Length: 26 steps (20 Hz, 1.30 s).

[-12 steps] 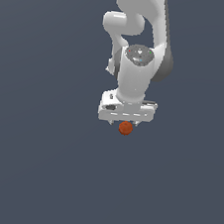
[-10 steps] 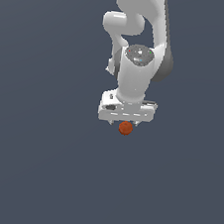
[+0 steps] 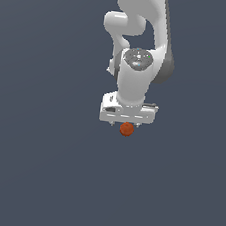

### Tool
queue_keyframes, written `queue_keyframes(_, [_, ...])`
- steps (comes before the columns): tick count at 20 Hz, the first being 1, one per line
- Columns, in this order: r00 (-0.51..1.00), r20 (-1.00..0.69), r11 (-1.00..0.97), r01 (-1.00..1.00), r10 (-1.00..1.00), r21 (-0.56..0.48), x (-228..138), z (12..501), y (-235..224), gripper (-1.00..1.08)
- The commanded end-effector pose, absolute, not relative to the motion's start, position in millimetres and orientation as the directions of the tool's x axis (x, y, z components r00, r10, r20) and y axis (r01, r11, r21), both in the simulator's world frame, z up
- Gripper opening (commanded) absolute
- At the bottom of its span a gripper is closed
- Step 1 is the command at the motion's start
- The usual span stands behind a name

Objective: Pick up the object and move it to a goal position.

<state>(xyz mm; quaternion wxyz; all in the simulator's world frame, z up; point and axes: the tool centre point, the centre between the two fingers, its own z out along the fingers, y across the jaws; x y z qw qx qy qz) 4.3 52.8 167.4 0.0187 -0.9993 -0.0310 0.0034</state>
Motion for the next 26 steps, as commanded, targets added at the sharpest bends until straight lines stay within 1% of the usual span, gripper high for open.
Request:
queue_keyframes(1, [0.998,-0.006,-0.997,0.063,0.063,-0.038,4,167,53,1.0])
queue_keyframes(9, [0.994,-0.004,-0.993,0.113,0.113,-0.026,-10,148,61,1.0])
queue_keyframes(19, [0.972,0.0,-0.972,0.237,0.237,-0.004,-48,106,78,1.0])
queue_keyframes(26, [0.964,0.0,-0.964,0.266,0.266,0.0,-58,97,82,1.0])
